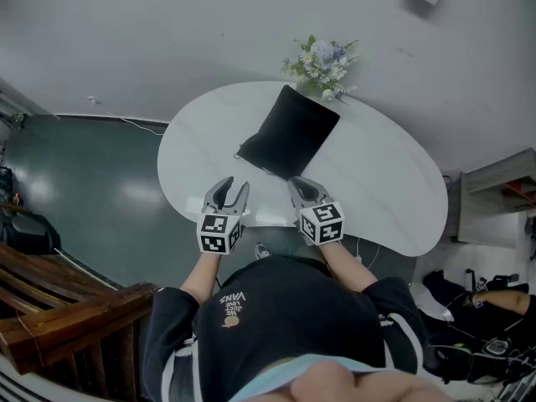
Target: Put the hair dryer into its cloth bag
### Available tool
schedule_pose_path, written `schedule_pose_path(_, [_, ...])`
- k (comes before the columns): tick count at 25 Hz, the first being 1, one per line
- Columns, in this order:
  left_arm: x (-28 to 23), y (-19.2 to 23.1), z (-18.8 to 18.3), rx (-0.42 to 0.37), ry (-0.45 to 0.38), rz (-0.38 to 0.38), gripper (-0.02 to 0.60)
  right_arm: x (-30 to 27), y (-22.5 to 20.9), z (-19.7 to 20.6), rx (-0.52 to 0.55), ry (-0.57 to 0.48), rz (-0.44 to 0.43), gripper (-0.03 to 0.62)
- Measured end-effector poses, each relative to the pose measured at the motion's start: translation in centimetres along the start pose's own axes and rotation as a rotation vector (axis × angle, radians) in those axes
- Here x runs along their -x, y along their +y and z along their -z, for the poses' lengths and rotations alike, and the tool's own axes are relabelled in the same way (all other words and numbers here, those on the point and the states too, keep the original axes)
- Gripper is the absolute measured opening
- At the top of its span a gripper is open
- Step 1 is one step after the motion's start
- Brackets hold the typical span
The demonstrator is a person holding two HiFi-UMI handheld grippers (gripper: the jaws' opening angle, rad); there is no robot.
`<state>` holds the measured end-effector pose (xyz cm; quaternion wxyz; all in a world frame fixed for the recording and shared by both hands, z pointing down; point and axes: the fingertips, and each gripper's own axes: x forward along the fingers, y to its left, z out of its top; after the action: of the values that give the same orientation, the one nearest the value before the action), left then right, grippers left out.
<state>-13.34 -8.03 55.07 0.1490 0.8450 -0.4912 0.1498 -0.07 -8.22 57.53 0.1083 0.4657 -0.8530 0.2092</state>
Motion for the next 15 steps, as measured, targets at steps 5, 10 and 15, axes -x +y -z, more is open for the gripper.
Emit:
schedule_pose_path(5, [2.2, -0.3, -0.8, -0.045, -0.050, -0.028, 0.068, 1.9, 0.4, -0.5, -0.019, -0.035, 0.018, 0.051])
schedule_pose_path(10, [3.7, -0.5, -1.1, -0.053, -0.086, -0.038, 0.032, 3.0, 0.7, -0.5, -0.046, -0.048, 0.011, 0.049])
schedule_pose_path(15, [5.0, -0.8, -0.7, -0.032, -0.097, -0.047, 0.020, 3.6, 1.1, -0.1, -0.051, -0.042, -0.011, 0.049])
